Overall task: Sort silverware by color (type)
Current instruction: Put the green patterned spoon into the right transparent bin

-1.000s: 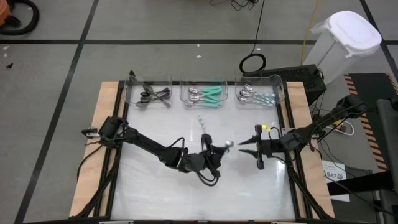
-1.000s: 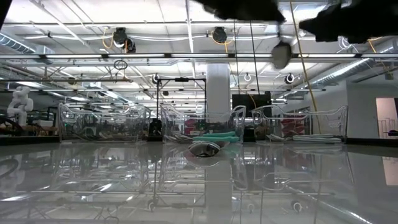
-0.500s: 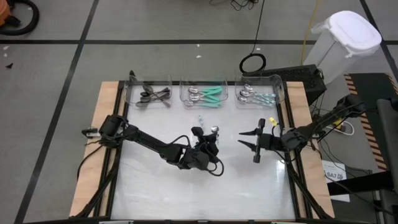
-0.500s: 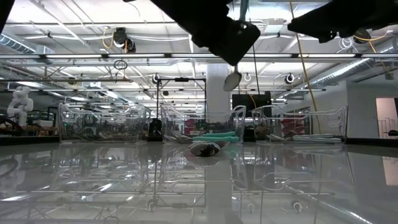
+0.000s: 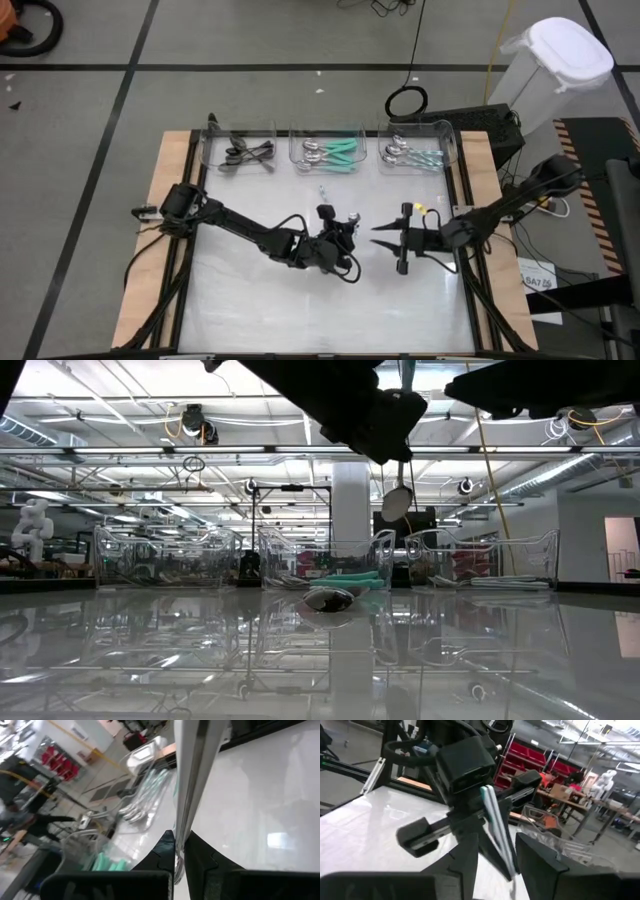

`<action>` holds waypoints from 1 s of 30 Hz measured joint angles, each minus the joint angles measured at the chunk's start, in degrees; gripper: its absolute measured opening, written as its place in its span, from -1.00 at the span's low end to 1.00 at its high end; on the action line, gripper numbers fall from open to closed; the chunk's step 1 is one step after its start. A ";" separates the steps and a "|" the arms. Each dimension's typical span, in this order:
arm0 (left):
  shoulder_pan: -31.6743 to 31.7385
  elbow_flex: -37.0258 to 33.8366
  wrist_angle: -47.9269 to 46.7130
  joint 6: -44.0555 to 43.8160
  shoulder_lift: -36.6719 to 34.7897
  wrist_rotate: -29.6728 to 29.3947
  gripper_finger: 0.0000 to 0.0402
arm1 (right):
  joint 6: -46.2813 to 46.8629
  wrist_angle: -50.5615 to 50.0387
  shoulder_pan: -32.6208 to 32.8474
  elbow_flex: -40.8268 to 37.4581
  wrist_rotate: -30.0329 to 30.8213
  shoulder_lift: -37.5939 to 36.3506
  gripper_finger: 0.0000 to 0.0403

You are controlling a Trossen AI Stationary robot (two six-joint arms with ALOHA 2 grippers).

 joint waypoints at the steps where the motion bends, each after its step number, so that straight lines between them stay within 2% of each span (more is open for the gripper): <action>1: -0.02 0.00 0.06 0.07 0.00 0.91 -0.93 | -0.41 1.11 -0.26 -0.01 -0.07 0.92 -0.36; 5: 0.00 0.00 0.10 0.13 0.00 2.28 -0.93 | 0.14 4.88 -1.14 0.33 -1.54 3.84 -0.29; 11: 0.15 0.00 0.12 0.33 0.00 2.31 -0.93 | 1.61 0.57 -1.43 6.57 -1.50 8.92 -0.10; 18: 0.09 0.02 -0.37 0.74 0.00 5.39 -0.93 | -0.73 0.42 -1.43 9.39 1.66 13.44 -0.04; 23: 0.05 0.02 -0.84 1.53 0.00 6.99 -0.93 | -2.36 0.69 -1.43 9.39 1.46 13.48 -0.19; 30: -0.06 0.02 -1.32 1.79 0.00 8.03 -0.93 | -2.87 0.80 -1.43 9.40 -2.91 13.46 -0.64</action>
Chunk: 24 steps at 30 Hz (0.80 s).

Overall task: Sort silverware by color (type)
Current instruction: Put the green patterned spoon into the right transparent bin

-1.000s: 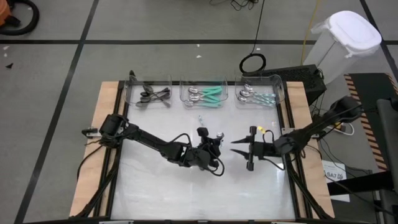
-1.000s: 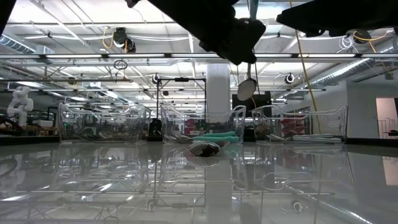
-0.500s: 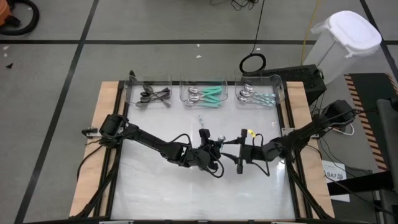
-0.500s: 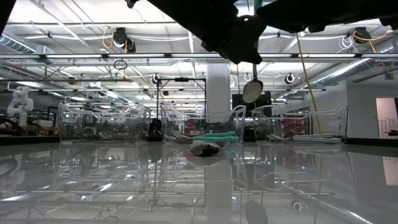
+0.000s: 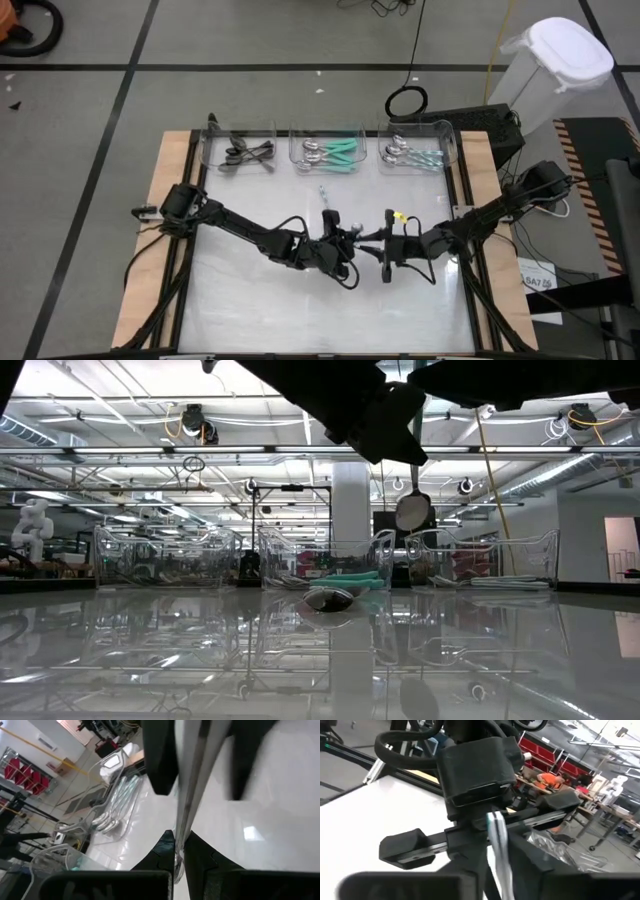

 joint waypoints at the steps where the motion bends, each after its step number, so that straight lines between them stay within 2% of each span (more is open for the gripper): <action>1: -0.02 0.00 -0.02 -0.06 0.00 0.07 -0.93 | -0.07 0.00 0.00 0.00 -0.04 0.00 -0.72; 3: 0.00 0.00 -0.08 -0.94 0.00 0.69 -0.92 | -0.53 -0.21 -0.02 0.00 0.05 -0.01 -0.85; 6: 0.00 0.00 -0.10 -2.57 0.00 0.70 -0.81 | -0.64 -0.05 -0.02 0.00 0.17 -0.03 -0.87; 11: -0.02 0.00 0.21 -6.97 0.00 -0.12 -0.48 | 0.21 -2.16 -0.02 0.01 0.00 -1.86 -0.87; 14: -0.95 2.05 -2.47 -8.64 0.11 -2.92 -0.27 | 0.90 -6.83 0.53 0.01 -0.77 -5.05 -0.87; 16: -1.94 5.37 -7.56 -9.24 0.13 -3.16 -0.16 | 0.85 -10.42 0.96 0.05 -3.73 -7.77 -0.87; 18: -3.09 9.42 -14.18 -9.65 0.13 -0.91 -0.09 | 0.73 -14.73 1.42 0.08 -8.61 -10.72 -0.87; 22: -5.33 16.50 -25.77 -13.23 0.02 1.06 -0.05 | -0.84 -23.96 2.01 -0.03 -20.50 -15.71 -0.87; 24: -6.24 18.52 -29.56 -15.14 -0.02 1.29 -0.04 | -1.51 -26.83 1.97 -0.03 -24.26 -17.20 -0.87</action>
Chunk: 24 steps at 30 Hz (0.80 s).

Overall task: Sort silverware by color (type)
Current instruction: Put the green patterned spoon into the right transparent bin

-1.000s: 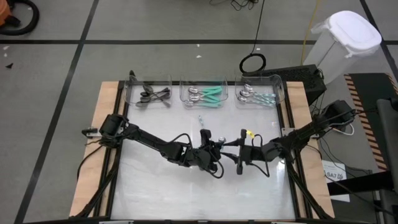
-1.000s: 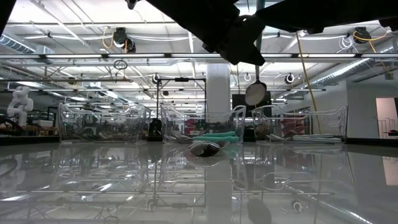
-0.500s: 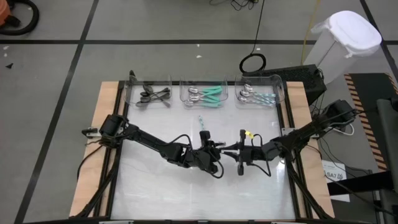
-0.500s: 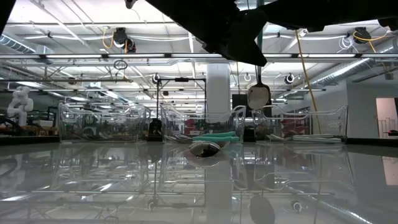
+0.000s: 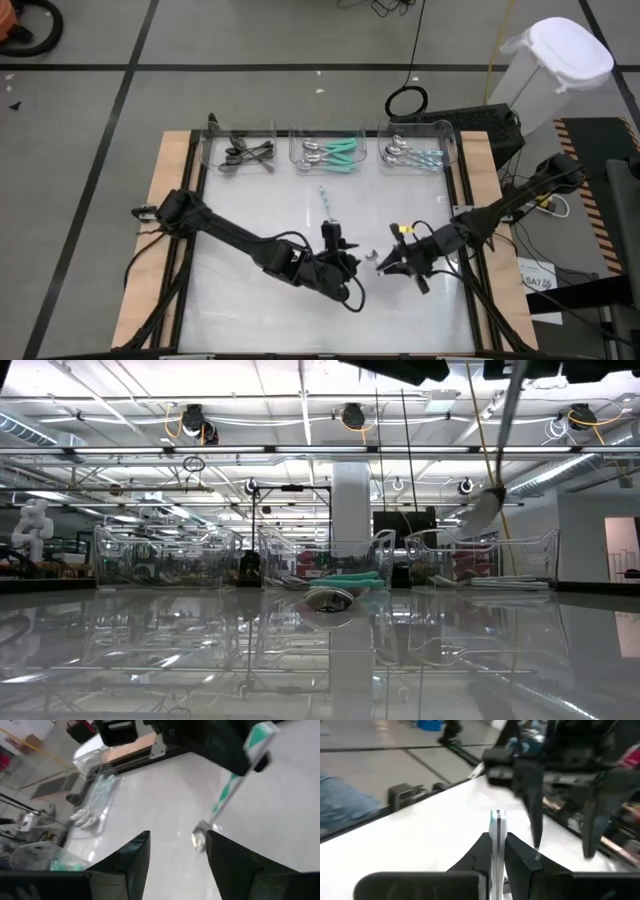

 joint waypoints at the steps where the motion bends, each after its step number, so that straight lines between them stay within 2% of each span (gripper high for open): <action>1: -0.36 0.53 -0.77 -0.65 0.00 0.86 -0.04 | -0.28 -1.37 -0.02 0.00 -1.45 -0.46 -0.87; 7: -0.55 0.81 0.10 -1.21 0.73 10.03 -0.04 | -3.55 -4.52 -0.02 0.00 -7.38 -0.68 -0.87; 13: 2.48 0.82 5.06 2.44 4.98 17.77 -0.04 | -5.65 -5.37 -0.02 0.00 -10.36 -0.66 -0.87; 18: 5.10 0.80 9.11 3.43 7.76 21.29 -0.04 | -7.31 -7.81 -0.05 0.00 -10.52 -0.66 -0.87; 24: 6.78 0.78 9.86 3.17 7.84 25.56 -0.04 | -13.20 -10.51 -0.05 -0.02 -10.53 -0.66 -0.87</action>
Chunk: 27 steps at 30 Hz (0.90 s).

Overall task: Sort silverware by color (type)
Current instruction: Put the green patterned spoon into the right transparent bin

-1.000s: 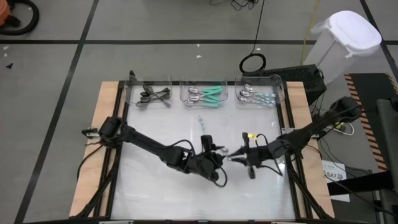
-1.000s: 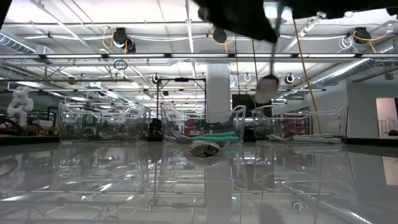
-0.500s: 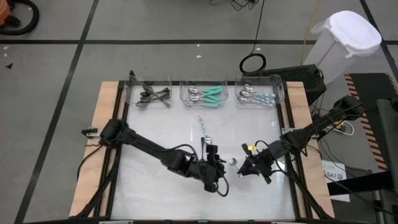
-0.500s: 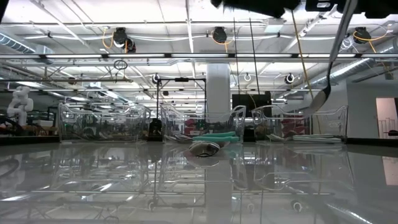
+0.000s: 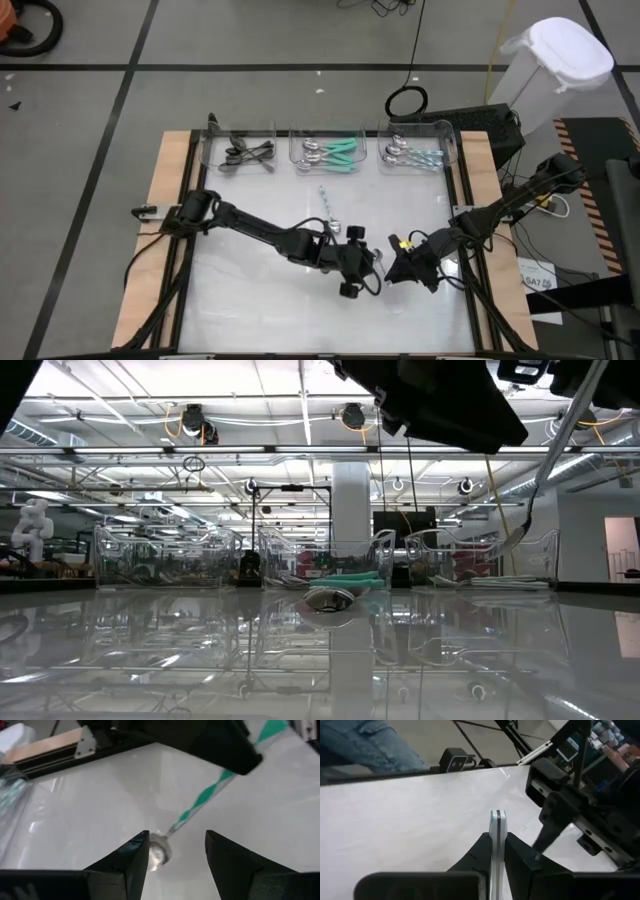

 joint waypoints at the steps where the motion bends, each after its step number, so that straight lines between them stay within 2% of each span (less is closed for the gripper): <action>1: 0.03 0.00 0.01 0.00 0.00 0.62 -0.04 | -0.74 -0.10 0.00 0.00 -0.02 0.00 -0.87; 5: 0.05 0.00 1.35 1.57 0.29 2.89 -0.04 | -1.59 -1.34 0.00 0.00 -0.41 0.10 -0.87; 10: -0.09 -0.06 7.21 6.52 3.52 5.10 -0.04 | -3.44 -2.14 0.00 0.00 -4.53 0.47 -0.87; 15: 0.20 -0.02 8.55 10.04 5.77 5.56 -0.04 | -3.45 -2.63 -0.02 0.02 -4.50 0.50 -0.87; 21: 1.22 0.00 12.64 10.27 6.30 5.74 -0.04 | -3.86 -2.55 -0.02 0.00 -5.75 0.50 -0.87; 24: 1.99 0.02 16.39 10.55 7.96 7.68 -0.04 | -4.32 -2.50 0.00 0.00 -6.07 0.50 -0.87; 27: 2.18 -0.11 15.67 11.71 8.84 8.95 -0.04 | -4.32 -2.51 -0.02 0.00 -6.05 0.50 -0.87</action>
